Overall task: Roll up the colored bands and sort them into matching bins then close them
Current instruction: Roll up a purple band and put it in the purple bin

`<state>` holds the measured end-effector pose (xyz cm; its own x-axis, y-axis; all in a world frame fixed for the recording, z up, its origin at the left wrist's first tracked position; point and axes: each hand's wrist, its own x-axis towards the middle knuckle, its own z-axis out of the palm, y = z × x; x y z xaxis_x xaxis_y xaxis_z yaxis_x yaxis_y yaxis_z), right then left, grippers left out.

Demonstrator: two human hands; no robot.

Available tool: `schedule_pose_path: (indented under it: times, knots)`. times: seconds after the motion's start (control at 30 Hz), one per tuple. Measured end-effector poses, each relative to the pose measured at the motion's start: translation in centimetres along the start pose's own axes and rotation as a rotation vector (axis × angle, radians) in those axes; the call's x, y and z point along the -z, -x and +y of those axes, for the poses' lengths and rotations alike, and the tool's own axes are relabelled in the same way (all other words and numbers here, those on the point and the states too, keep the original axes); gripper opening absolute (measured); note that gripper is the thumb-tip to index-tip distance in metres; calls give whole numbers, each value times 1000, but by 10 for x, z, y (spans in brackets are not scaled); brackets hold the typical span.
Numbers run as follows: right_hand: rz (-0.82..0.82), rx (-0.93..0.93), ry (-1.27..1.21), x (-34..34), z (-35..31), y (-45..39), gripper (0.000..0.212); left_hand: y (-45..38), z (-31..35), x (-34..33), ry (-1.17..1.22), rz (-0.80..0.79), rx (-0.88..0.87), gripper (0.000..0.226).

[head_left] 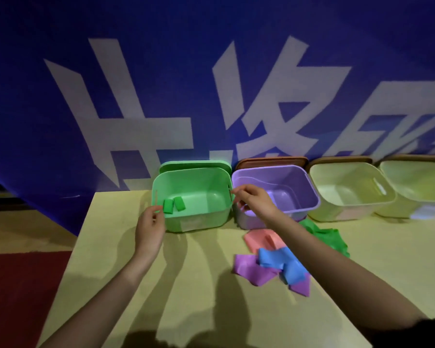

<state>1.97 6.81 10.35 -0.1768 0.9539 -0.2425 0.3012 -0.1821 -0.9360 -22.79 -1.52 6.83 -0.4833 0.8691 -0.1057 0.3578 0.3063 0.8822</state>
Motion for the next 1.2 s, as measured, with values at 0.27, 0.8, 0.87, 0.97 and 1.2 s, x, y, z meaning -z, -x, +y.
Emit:
schedule_pose_path:
  times: [0.27, 0.8, 0.87, 0.97, 1.2]
  knots:
    - [30, -238, 198, 53, 136, 98, 25, 97, -9, -86, -227, -595, -45, 18]
    - [-433, 7, 843, 61, 195, 63, 45, 139, -49, -190, -517, -425, 314, 34]
    - [-459, 9, 877, 62, 200, 55, 41, 140, -55, -197, -479, -408, 335, 34]
    - [-520, 43, 945, 68, 202, 45, 26, 137, -57, -208, -318, -385, 403, 33]
    - [-353, 436, 810, 85, 161, 46, 11, 127, -10, -206, 193, -203, 466, 16]
